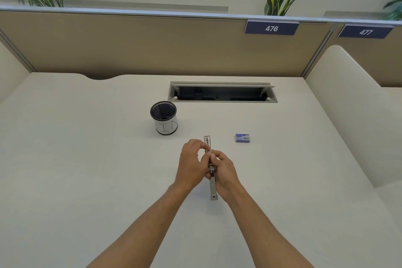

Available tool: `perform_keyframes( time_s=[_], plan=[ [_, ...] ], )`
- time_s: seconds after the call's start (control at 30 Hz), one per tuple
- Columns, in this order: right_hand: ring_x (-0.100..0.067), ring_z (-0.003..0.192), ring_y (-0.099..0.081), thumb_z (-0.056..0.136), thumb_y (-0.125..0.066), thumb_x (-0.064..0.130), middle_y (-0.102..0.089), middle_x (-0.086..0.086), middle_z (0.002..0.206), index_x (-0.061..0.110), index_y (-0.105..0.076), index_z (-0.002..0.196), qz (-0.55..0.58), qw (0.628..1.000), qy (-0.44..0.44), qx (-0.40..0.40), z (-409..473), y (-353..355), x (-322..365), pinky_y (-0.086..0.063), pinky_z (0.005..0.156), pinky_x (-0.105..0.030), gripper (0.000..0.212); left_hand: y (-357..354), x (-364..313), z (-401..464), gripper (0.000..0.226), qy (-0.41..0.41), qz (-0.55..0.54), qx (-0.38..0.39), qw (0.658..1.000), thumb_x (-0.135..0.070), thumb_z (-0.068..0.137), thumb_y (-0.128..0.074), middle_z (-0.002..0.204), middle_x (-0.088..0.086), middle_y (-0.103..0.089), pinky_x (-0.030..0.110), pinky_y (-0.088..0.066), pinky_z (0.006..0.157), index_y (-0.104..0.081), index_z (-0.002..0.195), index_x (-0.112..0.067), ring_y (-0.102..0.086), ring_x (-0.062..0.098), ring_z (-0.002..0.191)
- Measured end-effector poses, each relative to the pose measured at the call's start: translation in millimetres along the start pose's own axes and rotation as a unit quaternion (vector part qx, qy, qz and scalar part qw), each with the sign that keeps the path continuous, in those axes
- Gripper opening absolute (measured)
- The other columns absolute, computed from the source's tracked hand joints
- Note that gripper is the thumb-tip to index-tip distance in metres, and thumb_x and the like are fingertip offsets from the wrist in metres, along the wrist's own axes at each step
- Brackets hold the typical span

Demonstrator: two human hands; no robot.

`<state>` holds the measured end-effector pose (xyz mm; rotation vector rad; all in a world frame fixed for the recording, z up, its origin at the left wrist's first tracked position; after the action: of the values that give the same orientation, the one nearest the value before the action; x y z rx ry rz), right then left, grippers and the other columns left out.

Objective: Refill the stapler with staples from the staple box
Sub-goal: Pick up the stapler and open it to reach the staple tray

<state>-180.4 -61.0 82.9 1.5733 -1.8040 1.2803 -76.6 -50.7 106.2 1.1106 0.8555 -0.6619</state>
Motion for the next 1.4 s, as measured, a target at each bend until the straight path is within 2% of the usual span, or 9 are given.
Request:
perform_keyframes(
  time_s=[0.2, 0.37, 0.53, 0.73, 0.87, 1.0, 1.07, 1.23, 1.4],
  plan=[
    [-0.013, 0.046, -0.051, 0.102, -0.039, 0.009, -0.066, -0.001, 0.064, 0.005, -0.061, 0.105, 0.055, 0.998, -0.008, 0.01, 3, 2, 2, -0.04, 0.043, -0.024, 0.022, -1, -1, -7, 0.018, 0.0, -0.033, 0.02, 0.999, -0.003, 0.084, -0.063, 0.093, -0.006, -0.067, 0.022, -0.046, 0.074, -0.064, 0.096, -0.016, -0.06, 0.011, 0.089],
    [-0.015, 0.047, -0.049, 0.101, -0.04, 0.009, -0.064, -0.013, 0.082, 0.005, -0.062, 0.103, 0.065, 0.998, -0.018, 0.014, 5, 3, -1, -0.039, 0.041, -0.024, 0.022, 3, -1, -8, 0.036, 0.019, -0.081, 0.05, 0.995, 0.002, 0.082, -0.064, 0.086, -0.007, -0.065, 0.016, -0.048, 0.075, -0.054, 0.106, -0.023, -0.061, 0.005, 0.082],
    [-0.016, 0.046, -0.047, 0.102, -0.041, 0.011, -0.058, -0.019, 0.096, 0.002, -0.061, 0.108, 0.071, 0.997, -0.028, 0.005, 7, 6, -10, -0.038, 0.042, -0.024, 0.023, 6, 3, -5, 0.027, 0.018, -0.069, 0.09, 0.993, 0.005, 0.079, -0.066, 0.089, 0.0, -0.069, 0.02, -0.051, 0.079, -0.066, 0.101, -0.013, -0.064, 0.01, 0.083],
    [-0.015, 0.045, -0.046, 0.096, -0.044, 0.004, -0.061, -0.016, 0.08, 0.003, -0.062, 0.097, 0.066, 0.996, -0.04, -0.036, 9, 9, -12, -0.037, 0.039, -0.023, 0.018, 2, 2, -8, 0.023, 0.016, -0.044, 0.123, 0.991, 0.006, 0.076, -0.065, 0.08, -0.006, -0.069, 0.02, -0.05, 0.076, -0.07, 0.082, -0.016, -0.062, 0.009, 0.079],
    [-0.013, 0.045, -0.045, 0.095, -0.044, 0.003, -0.063, -0.008, 0.066, 0.005, -0.061, 0.087, 0.062, 0.997, -0.034, -0.026, 8, 11, -10, -0.038, 0.04, -0.022, 0.019, 0, 3, -11, 0.024, -0.009, -0.051, 0.13, 0.99, 0.004, 0.08, -0.064, 0.091, -0.004, -0.07, 0.022, -0.048, 0.083, -0.073, 0.091, -0.016, -0.062, 0.007, 0.088],
    [-0.014, 0.046, -0.046, 0.098, -0.045, 0.008, -0.059, -0.004, 0.062, 0.005, -0.063, 0.1, 0.018, 1.0, -0.016, -0.018, 7, 14, -8, -0.039, 0.044, -0.025, 0.019, 3, 5, -11, 0.032, -0.014, -0.057, 0.141, 0.988, -0.001, 0.082, -0.061, 0.099, -0.012, -0.069, 0.025, -0.048, 0.082, -0.074, 0.094, -0.028, -0.062, 0.008, 0.096],
    [-0.015, 0.047, -0.047, 0.101, -0.042, 0.011, -0.058, -0.005, 0.064, 0.005, -0.063, 0.103, 0.013, 1.0, -0.013, -0.006, 7, 13, -7, -0.038, 0.045, -0.025, 0.022, 6, 6, -7, 0.03, -0.004, -0.055, 0.106, 0.993, -0.003, 0.085, -0.06, 0.104, -0.011, -0.068, 0.029, -0.05, 0.083, -0.073, 0.099, -0.026, -0.06, 0.006, 0.099],
    [-0.016, 0.047, -0.047, 0.102, -0.042, 0.014, -0.058, -0.006, 0.063, 0.009, -0.063, 0.102, 0.003, 1.0, -0.007, 0.011, 4, 9, -7, -0.036, 0.044, -0.025, 0.021, 5, 6, -2, 0.029, -0.044, 0.134, 0.025, 0.99, -0.019, 0.093, -0.058, 0.126, 0.004, -0.062, 0.032, -0.039, 0.095, -0.065, 0.121, -0.019, -0.051, 0.023, 0.117],
    [-0.015, 0.045, -0.048, 0.102, -0.044, 0.015, -0.058, -0.006, 0.06, 0.01, -0.064, 0.098, -0.019, 1.0, 0.017, 0.011, 0, 9, -3, -0.037, 0.042, -0.024, 0.021, 0, 0, -5, 0.031, -0.08, 0.233, 0.003, 0.969, -0.024, 0.093, -0.059, 0.132, 0.011, -0.059, 0.044, -0.044, 0.092, -0.064, 0.122, -0.016, -0.051, 0.031, 0.121]
  ],
)
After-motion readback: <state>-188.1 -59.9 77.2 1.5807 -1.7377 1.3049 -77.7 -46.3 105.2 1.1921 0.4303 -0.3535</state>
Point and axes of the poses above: each hand's wrist, its own z-axis towards the middle knuckle, its own y-axis out of the back of the hand, x = y × z, the point moved 3 cm from there along z, towards the middle knuckle
